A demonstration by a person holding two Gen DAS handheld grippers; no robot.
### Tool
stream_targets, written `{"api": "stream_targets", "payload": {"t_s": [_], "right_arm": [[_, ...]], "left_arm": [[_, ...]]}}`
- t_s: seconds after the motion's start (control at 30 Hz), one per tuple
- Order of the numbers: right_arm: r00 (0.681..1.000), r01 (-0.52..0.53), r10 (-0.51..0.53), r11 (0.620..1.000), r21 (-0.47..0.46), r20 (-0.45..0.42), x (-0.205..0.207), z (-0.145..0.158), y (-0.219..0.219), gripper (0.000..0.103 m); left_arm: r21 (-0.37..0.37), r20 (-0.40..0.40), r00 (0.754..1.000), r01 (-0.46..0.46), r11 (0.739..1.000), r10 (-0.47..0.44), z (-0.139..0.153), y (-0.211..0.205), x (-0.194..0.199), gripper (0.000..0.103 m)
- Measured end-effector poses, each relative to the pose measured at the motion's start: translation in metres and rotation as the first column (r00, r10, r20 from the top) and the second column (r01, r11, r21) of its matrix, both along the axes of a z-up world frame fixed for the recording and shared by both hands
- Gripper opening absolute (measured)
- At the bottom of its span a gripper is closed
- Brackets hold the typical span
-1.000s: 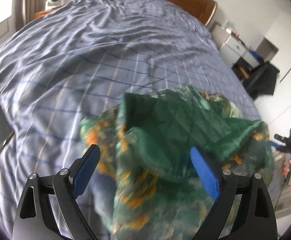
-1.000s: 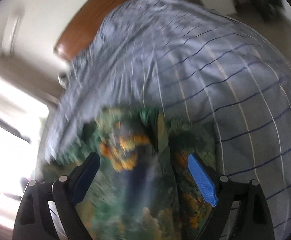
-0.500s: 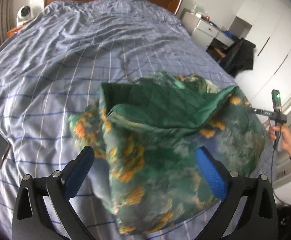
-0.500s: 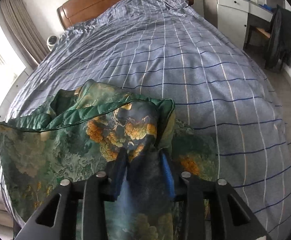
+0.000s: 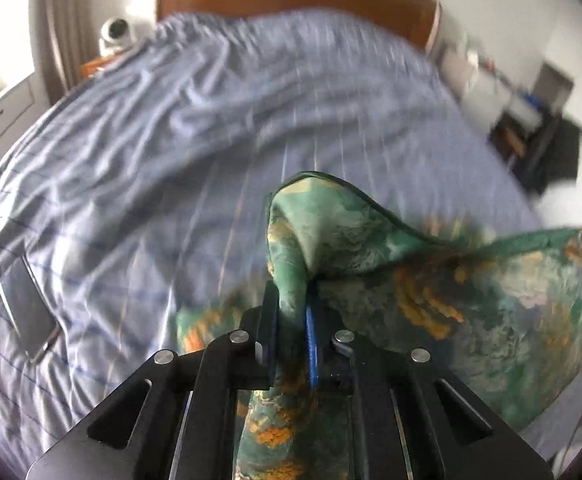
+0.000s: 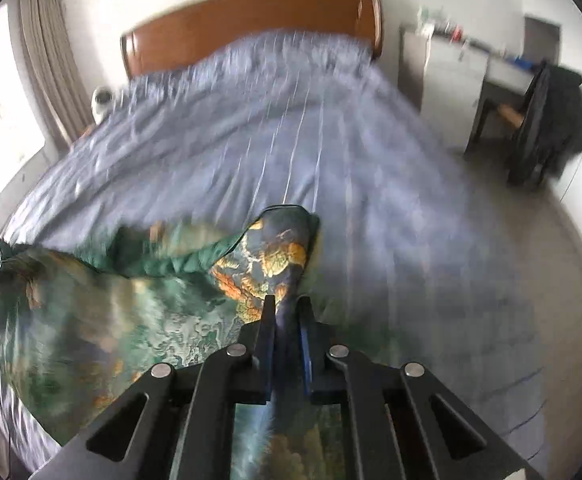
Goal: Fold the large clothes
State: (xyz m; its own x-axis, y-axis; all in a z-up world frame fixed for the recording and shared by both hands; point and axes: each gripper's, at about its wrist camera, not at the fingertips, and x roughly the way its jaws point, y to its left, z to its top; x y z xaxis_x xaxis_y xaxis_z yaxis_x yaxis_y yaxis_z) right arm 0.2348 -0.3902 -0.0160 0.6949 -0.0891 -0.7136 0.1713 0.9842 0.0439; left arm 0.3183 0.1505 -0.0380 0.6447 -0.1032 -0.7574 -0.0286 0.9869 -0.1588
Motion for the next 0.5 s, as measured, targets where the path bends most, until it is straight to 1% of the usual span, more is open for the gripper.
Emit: {"api": "stream_targets", "payload": {"t_s": [0.03, 0.1, 0.17, 0.2, 0.23, 0.3, 0.33, 0.37, 0.43, 0.5], "right_arm": [[0.999, 0.006, -0.006, 1.000, -0.002, 0.042, 0.004, 0.013, -0.004, 0.010], [0.996, 0.029, -0.028, 0.999, -0.018, 0.086, 0.016, 0.024, -0.006, 0.010], [0.993, 0.057, -0.053, 0.998, -0.036, 0.106, 0.034, 0.023, -0.003, 0.010], [0.993, 0.064, -0.058, 0.996, -0.056, 0.106, 0.042, 0.018, -0.001, 0.010], [0.993, 0.071, -0.063, 0.994, -0.080, 0.096, 0.050, 0.010, 0.002, 0.010], [0.996, 0.080, -0.076, 0.990, -0.117, 0.041, 0.067, -0.018, 0.006, 0.010], [0.996, 0.084, -0.084, 0.988, -0.132, 0.004, 0.073, -0.037, 0.007, 0.010], [0.995, 0.082, -0.089, 0.985, -0.151, -0.043, 0.079, -0.060, 0.008, 0.010], [0.992, 0.070, -0.083, 0.987, -0.147, -0.090, 0.083, -0.089, 0.006, 0.010], [0.991, 0.075, -0.086, 0.990, -0.119, -0.098, 0.083, -0.111, 0.001, 0.010]], "left_arm": [[0.021, 0.041, 0.999, -0.034, 0.999, 0.033, 0.007, -0.002, 0.005, 0.009], [0.069, 0.089, 0.993, -0.079, 0.994, 0.073, 0.008, -0.005, 0.013, 0.009], [0.116, 0.099, 0.989, -0.118, 0.986, 0.106, -0.009, -0.010, 0.025, 0.009], [0.139, 0.079, 0.989, -0.135, 0.981, 0.125, -0.026, -0.012, 0.032, 0.010], [0.151, 0.056, 0.989, -0.142, 0.978, 0.135, -0.040, -0.012, 0.036, 0.010], [0.170, 0.002, 0.989, -0.148, 0.974, 0.150, -0.073, -0.010, 0.041, 0.010], [0.173, -0.023, 0.989, -0.143, 0.975, 0.149, -0.092, -0.008, 0.042, 0.010], [0.163, -0.032, 0.989, -0.138, 0.977, 0.145, -0.104, -0.007, 0.040, 0.011], [0.148, -0.018, 0.990, -0.137, 0.979, 0.141, -0.113, -0.004, 0.038, 0.012], [0.132, -0.014, 0.991, -0.133, 0.982, 0.136, -0.117, -0.002, 0.040, 0.013]]}}
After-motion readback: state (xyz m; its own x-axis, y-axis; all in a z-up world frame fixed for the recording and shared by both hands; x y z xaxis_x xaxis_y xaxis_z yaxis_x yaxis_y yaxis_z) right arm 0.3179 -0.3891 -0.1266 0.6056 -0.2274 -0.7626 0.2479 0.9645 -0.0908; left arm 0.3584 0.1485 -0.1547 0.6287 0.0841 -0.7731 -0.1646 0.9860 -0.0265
